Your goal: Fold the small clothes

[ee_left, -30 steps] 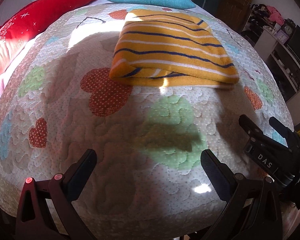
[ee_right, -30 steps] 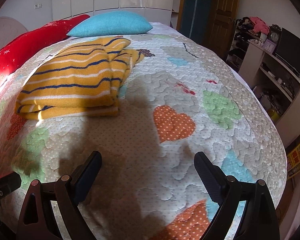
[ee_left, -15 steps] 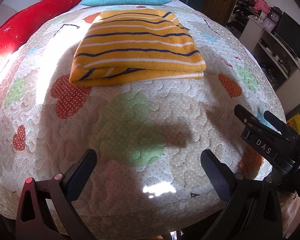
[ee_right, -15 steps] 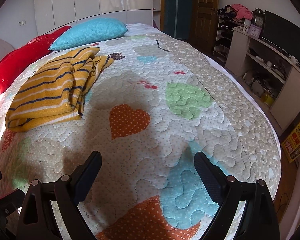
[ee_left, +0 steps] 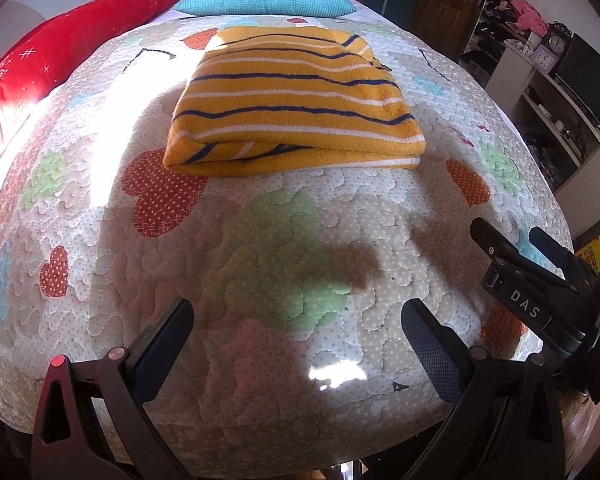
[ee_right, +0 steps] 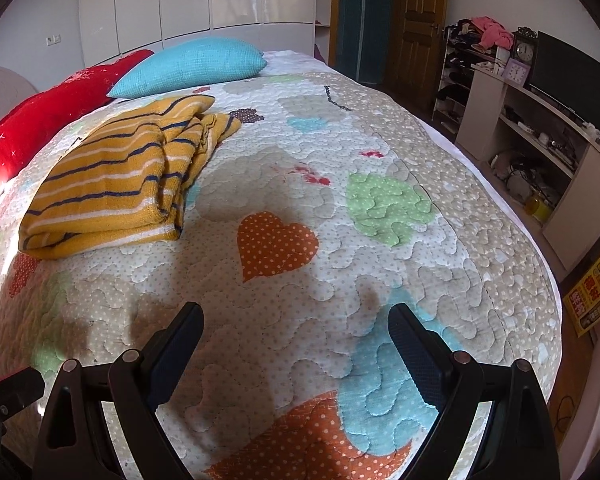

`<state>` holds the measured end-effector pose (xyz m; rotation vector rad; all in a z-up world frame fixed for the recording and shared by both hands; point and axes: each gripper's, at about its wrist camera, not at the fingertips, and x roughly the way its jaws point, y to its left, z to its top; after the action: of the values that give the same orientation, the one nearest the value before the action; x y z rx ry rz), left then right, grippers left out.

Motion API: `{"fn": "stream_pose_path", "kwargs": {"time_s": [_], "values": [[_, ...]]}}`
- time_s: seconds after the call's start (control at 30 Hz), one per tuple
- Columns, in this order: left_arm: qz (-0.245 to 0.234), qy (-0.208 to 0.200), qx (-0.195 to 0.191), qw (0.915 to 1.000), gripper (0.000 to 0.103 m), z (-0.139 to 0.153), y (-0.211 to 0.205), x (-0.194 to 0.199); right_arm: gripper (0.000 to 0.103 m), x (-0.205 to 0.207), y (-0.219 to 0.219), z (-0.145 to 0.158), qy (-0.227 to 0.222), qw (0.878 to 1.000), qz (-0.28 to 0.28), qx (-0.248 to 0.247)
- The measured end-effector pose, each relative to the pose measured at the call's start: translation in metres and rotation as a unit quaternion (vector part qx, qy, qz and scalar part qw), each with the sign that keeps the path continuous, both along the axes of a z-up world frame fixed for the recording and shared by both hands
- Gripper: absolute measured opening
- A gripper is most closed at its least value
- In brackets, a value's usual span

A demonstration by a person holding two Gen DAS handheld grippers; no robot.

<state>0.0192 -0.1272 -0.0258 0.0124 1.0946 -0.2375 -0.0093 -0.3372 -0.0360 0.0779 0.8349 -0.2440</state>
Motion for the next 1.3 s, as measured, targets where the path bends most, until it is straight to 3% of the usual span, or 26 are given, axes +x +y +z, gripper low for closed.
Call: {"fn": "stream_pose_path", "kwargs": {"time_s": [0.83, 1.3], "values": [[0.022, 0.01, 0.004, 0.9997, 0.103, -0.007, 0.015, 0.008, 0.096, 0.012, 0.013, -0.003, 0.009, 1.0, 0.021, -0.005], [0.044, -0.015, -0.025, 0.9986, 0.103, 0.014, 0.042, -0.002, 0.096, 0.004, 0.036, 0.031, -0.005, 0.998, 0.037, -0.042]]}}
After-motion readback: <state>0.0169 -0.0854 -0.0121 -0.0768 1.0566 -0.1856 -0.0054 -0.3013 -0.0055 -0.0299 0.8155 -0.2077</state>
